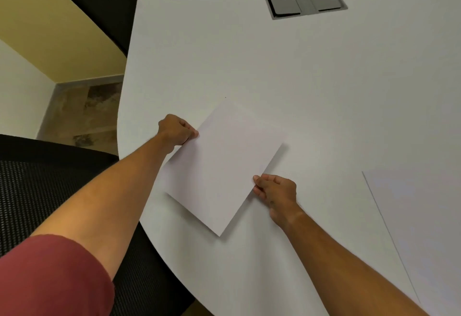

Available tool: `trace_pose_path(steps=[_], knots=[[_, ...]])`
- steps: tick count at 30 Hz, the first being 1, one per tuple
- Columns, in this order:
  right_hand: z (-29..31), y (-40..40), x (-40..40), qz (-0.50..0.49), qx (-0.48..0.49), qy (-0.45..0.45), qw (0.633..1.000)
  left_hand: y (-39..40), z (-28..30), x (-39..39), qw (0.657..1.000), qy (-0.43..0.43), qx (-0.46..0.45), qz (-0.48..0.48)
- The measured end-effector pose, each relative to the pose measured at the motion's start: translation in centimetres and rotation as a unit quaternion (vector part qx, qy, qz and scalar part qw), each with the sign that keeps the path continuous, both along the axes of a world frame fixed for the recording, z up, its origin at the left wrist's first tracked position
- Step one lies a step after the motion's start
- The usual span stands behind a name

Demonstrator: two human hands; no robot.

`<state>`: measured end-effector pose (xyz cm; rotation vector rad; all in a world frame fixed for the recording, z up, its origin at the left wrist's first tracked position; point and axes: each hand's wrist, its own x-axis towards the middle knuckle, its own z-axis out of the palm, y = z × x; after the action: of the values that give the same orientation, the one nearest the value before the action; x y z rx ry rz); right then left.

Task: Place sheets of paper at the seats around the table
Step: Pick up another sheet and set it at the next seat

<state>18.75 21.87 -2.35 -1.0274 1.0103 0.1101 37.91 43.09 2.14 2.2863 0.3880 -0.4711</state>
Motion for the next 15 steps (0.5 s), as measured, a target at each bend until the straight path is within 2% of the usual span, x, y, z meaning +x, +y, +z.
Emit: trace_pose_path(steps=[15], knots=[[-0.9,2.9,1.5,-0.08,-0.035,0.055,0.995,-2.3,-3.0,4.0,0.995,-0.02,0.025,-0.094]])
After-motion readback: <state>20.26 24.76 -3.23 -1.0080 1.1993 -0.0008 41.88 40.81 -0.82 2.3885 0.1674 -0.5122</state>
